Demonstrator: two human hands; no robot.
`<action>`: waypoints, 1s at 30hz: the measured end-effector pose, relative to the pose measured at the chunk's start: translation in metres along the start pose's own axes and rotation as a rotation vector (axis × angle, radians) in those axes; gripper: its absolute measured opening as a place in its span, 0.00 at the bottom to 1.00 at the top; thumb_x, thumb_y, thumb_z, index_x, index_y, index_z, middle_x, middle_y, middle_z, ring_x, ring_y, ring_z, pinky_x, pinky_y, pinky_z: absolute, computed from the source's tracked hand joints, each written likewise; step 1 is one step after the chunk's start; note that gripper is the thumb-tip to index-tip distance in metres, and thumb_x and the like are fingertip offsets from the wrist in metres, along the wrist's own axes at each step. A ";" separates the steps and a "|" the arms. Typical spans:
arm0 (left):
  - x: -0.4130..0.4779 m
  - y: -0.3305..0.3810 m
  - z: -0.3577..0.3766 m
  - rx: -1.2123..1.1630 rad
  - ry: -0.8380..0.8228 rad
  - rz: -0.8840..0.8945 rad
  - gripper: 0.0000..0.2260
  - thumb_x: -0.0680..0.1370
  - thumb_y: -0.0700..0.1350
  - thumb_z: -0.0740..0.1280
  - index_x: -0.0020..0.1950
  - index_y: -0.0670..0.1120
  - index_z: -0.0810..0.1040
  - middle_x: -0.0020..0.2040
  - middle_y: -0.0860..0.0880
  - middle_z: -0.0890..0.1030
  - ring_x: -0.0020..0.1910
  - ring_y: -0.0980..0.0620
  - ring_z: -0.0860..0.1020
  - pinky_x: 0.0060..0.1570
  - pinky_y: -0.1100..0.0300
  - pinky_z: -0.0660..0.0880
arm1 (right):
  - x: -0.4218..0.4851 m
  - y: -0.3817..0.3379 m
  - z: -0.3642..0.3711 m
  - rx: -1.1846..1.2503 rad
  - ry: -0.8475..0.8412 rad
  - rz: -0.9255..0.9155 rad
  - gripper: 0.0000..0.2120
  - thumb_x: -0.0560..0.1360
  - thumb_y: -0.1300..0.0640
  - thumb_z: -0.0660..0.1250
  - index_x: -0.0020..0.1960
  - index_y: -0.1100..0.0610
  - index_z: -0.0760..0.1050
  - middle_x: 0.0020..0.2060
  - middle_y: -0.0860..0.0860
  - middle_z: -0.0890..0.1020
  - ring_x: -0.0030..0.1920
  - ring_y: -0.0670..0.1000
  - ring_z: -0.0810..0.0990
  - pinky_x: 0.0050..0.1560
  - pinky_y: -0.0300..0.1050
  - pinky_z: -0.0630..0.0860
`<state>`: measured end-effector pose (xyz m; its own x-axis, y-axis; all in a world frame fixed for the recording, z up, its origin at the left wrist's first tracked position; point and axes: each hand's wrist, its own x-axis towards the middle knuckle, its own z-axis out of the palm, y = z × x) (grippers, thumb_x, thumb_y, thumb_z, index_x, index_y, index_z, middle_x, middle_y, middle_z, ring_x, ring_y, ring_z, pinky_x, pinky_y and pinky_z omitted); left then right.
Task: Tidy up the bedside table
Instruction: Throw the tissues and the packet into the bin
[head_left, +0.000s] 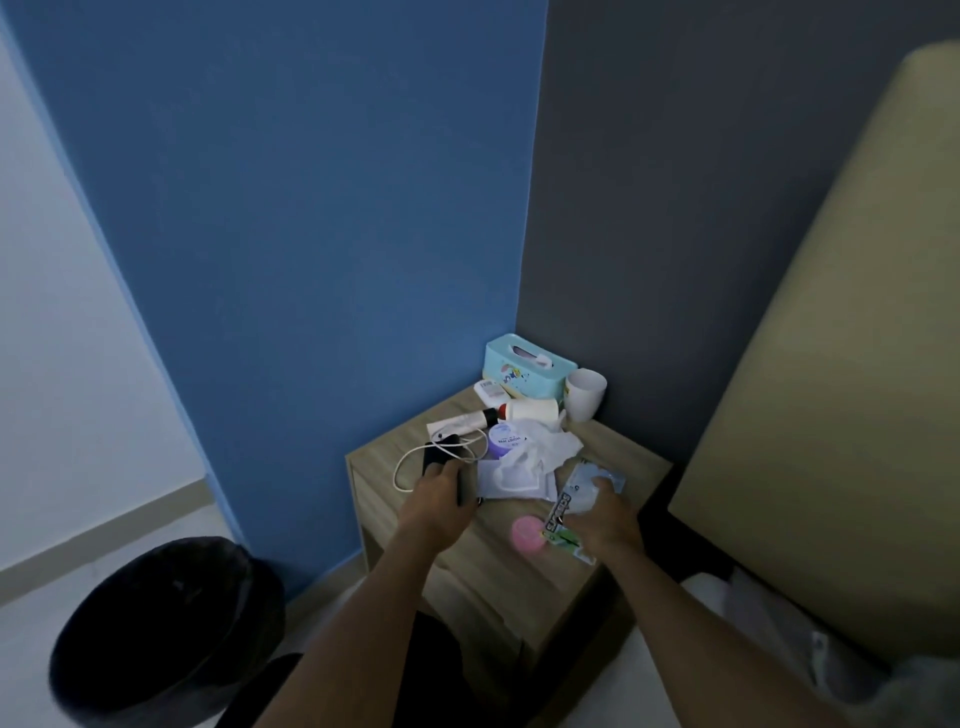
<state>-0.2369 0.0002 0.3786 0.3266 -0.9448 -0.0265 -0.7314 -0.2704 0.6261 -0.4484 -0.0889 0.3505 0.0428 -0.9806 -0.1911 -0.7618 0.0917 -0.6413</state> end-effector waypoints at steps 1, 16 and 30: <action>0.003 -0.001 0.002 0.006 -0.004 -0.003 0.22 0.76 0.49 0.65 0.69 0.47 0.68 0.64 0.42 0.73 0.57 0.41 0.77 0.58 0.49 0.75 | 0.003 0.001 0.002 0.000 -0.009 0.008 0.38 0.68 0.53 0.74 0.73 0.55 0.61 0.66 0.60 0.72 0.65 0.61 0.73 0.61 0.51 0.74; 0.236 0.057 0.034 0.101 -0.082 0.159 0.29 0.75 0.50 0.68 0.73 0.44 0.64 0.71 0.41 0.70 0.70 0.40 0.68 0.68 0.49 0.67 | 0.178 -0.020 0.023 0.031 -0.031 -0.088 0.45 0.51 0.28 0.68 0.65 0.43 0.66 0.58 0.51 0.77 0.56 0.56 0.78 0.53 0.54 0.79; 0.331 0.030 0.116 0.290 -0.395 0.207 0.40 0.68 0.57 0.74 0.74 0.47 0.61 0.70 0.41 0.71 0.68 0.40 0.70 0.65 0.44 0.69 | 0.201 -0.012 0.058 -0.059 0.016 -0.195 0.17 0.68 0.58 0.68 0.57 0.55 0.77 0.55 0.57 0.77 0.58 0.58 0.74 0.53 0.45 0.72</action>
<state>-0.2203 -0.3419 0.2981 -0.0516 -0.9663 -0.2520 -0.9105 -0.0582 0.4095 -0.3930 -0.2769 0.2768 0.1836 -0.9814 -0.0559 -0.7769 -0.1100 -0.6200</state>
